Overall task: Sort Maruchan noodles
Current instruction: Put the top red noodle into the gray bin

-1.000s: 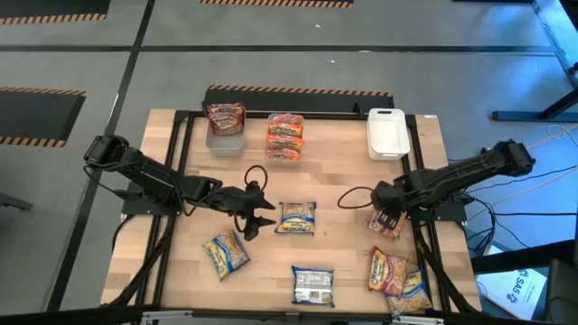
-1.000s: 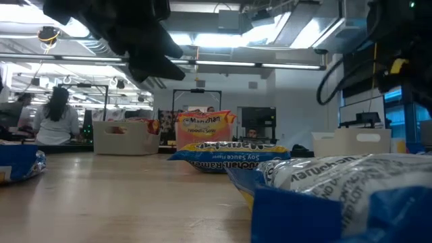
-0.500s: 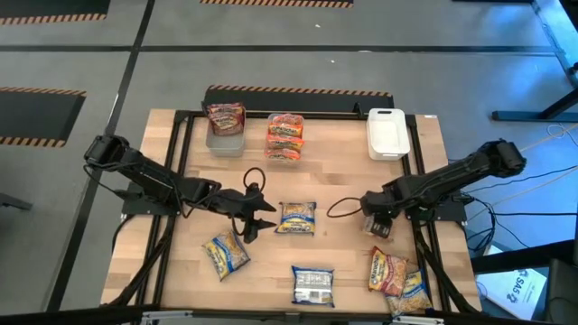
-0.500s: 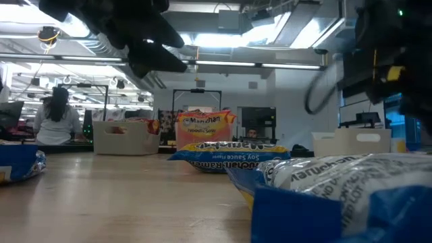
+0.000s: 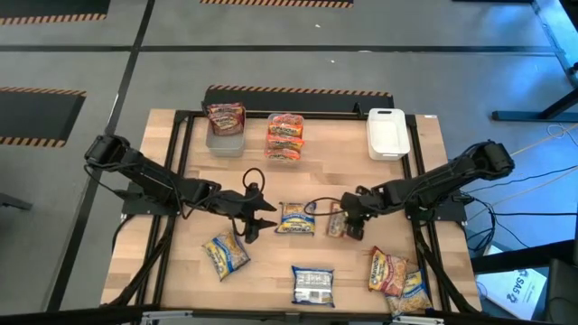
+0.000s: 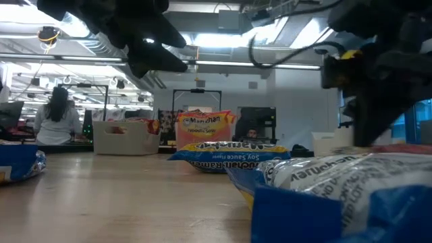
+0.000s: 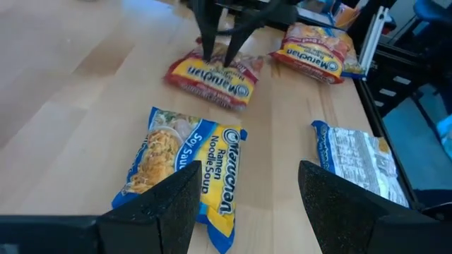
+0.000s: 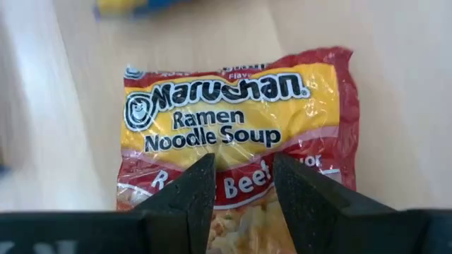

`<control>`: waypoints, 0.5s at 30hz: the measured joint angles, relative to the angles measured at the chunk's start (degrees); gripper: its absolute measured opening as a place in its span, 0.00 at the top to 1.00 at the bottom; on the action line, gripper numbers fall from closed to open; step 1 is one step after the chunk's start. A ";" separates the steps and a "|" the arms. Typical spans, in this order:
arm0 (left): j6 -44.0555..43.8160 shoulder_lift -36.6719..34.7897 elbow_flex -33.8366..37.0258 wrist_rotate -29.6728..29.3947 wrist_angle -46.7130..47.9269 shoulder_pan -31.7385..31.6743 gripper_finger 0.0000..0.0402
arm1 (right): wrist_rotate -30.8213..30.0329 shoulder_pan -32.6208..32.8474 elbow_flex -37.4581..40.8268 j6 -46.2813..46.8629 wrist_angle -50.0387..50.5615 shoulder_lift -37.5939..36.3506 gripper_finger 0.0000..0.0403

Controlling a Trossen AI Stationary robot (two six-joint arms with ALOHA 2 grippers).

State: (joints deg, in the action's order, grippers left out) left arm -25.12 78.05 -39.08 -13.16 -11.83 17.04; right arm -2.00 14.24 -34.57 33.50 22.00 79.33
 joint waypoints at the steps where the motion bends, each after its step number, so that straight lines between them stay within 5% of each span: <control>1: -0.02 0.04 0.01 -0.01 -0.01 0.00 0.43 | -1.31 0.00 0.04 -0.98 -2.85 0.14 0.62; 9: -1.22 1.94 -0.38 -3.56 -8.33 -0.96 0.43 | -6.44 0.89 -6.72 -8.67 0.43 -2.64 0.62; 15: -1.62 8.39 -6.71 -2.96 -8.61 -3.71 0.43 | -11.31 8.64 -6.43 -7.42 8.24 -10.26 0.62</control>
State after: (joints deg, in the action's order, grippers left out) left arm -26.74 86.45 -45.79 -16.12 -20.43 13.33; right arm -13.30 22.88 -41.01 26.08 30.24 69.08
